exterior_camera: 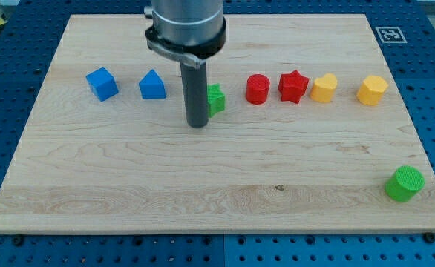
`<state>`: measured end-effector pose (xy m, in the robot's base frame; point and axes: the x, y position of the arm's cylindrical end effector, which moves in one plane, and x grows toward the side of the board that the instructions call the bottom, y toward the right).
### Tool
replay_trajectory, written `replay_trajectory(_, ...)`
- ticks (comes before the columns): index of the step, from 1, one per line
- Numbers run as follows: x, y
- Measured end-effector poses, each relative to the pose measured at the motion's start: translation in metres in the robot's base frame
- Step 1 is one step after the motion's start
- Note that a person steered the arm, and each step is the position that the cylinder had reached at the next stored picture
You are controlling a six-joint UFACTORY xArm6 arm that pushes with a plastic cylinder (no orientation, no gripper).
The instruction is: Move the green star left to the blue triangle
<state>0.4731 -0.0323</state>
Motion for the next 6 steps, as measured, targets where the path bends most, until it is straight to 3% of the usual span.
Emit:
replay_trajectory(2, -0.006, 0.038)
replay_trajectory(6, -0.040, 0.033)
